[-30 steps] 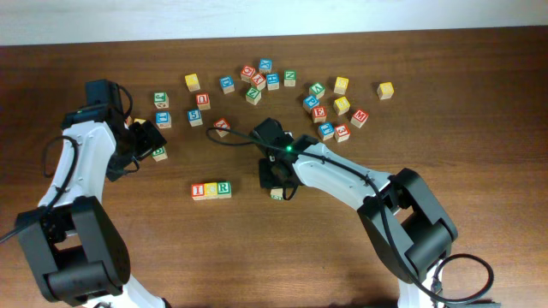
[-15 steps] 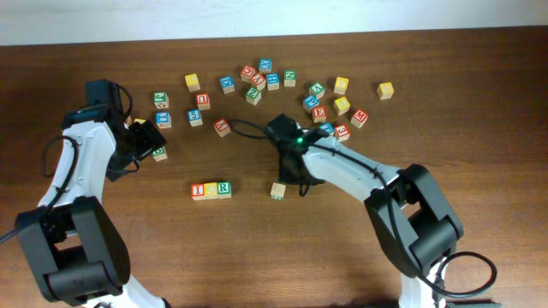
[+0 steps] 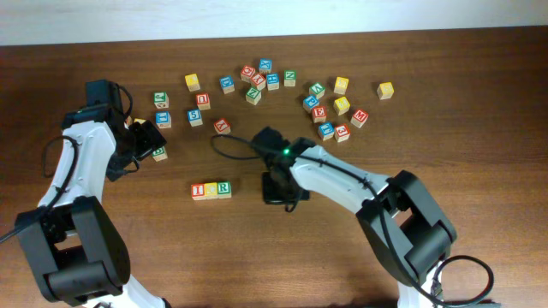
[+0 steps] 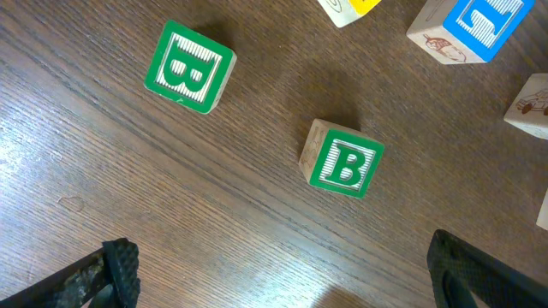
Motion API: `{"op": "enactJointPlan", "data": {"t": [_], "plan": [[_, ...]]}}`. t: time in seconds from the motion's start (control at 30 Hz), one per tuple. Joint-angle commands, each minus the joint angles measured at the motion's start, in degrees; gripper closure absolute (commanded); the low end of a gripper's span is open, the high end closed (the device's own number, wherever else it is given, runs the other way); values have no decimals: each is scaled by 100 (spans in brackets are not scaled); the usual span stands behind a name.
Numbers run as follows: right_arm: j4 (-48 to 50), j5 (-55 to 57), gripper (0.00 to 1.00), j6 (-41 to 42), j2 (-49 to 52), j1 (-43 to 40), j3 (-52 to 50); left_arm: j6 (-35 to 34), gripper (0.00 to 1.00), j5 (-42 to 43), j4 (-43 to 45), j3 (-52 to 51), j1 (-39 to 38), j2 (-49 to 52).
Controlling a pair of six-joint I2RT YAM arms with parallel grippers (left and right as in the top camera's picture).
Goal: Spell out ICRA
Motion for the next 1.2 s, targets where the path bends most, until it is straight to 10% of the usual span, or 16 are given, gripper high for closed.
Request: {"op": "enactJointPlan", "data": {"t": [0.0, 0.43, 0.53, 0.67, 0.93, 1.17], "plan": [[378, -308, 94, 61, 31, 157, -83, 31, 1, 2, -4, 50, -9, 20], [203, 258, 92, 76, 31, 72, -83, 31, 1, 2, -4, 50, -9, 20], [114, 251, 83, -892, 31, 72, -83, 31, 1, 2, -4, 50, -9, 20], [50, -118, 37, -1576, 28, -44, -33, 31, 1, 2, -4, 50, -9, 20], [-896, -525, 36, -3674, -15, -212, 634, 31, 1, 2, -4, 50, -9, 20], [-101, -737, 41, -3738, -11, -142, 632, 31, 1, 2, -7, 50, -9, 20]]}}
